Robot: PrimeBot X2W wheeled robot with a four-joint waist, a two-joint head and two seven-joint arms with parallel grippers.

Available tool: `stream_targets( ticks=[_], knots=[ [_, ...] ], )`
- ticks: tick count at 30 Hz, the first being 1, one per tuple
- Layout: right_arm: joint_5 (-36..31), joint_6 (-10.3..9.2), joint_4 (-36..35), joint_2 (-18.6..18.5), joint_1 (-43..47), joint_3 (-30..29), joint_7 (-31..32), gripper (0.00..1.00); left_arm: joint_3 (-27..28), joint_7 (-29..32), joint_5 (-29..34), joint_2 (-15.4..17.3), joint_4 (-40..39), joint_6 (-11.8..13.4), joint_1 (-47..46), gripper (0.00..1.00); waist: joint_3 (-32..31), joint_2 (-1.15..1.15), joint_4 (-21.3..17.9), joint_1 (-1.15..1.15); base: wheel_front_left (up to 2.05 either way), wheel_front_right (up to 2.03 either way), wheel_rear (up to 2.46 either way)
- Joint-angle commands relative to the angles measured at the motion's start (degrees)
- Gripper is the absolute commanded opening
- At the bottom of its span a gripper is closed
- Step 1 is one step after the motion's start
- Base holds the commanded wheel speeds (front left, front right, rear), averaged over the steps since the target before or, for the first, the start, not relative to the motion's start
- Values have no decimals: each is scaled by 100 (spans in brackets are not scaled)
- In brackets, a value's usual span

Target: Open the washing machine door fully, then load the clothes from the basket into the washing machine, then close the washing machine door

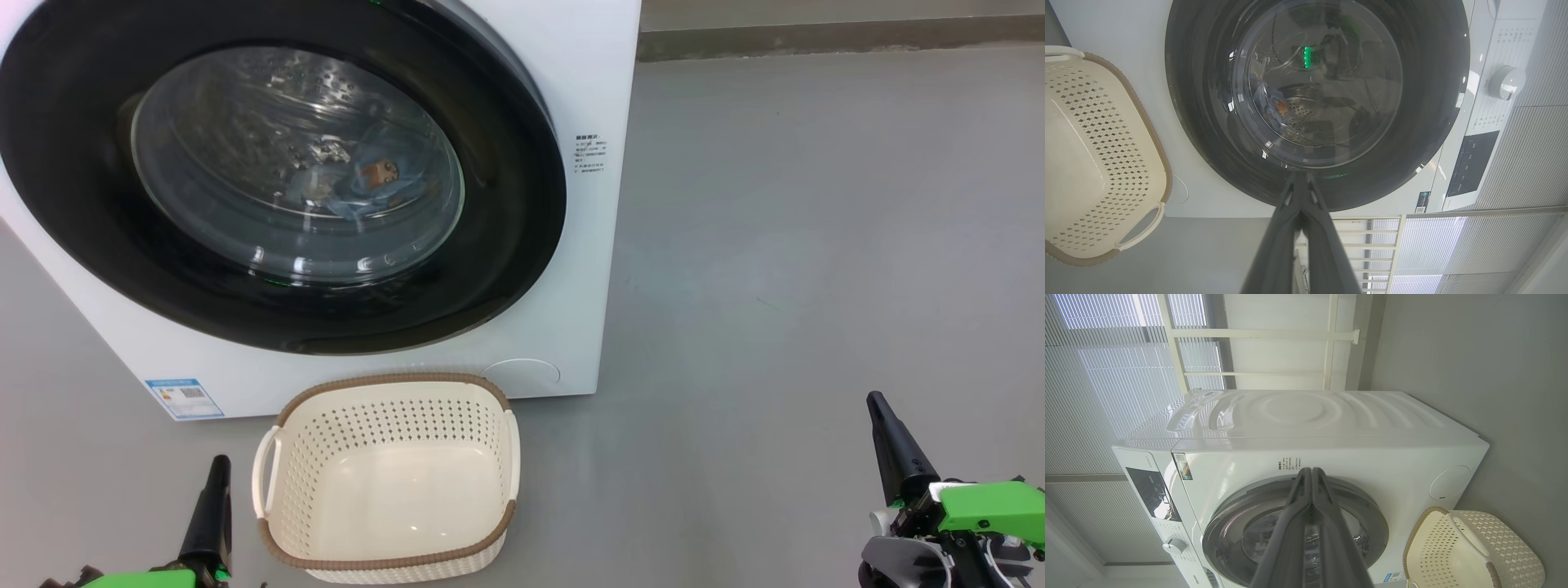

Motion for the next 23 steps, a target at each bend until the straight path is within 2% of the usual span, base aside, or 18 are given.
stream_targets(
  ticks=[1,23],
  knots=[
    [-50,10,-140,-48,-232,107,35,0,178,35,-52,54,-96,2,-244,0,0,0,0,0,0,0,0],
    [-53,10,-140,-45,-233,102,38,0,178,34,-52,54,-96,2,-244,0,0,0,0,0,0,0,0]
  ],
)
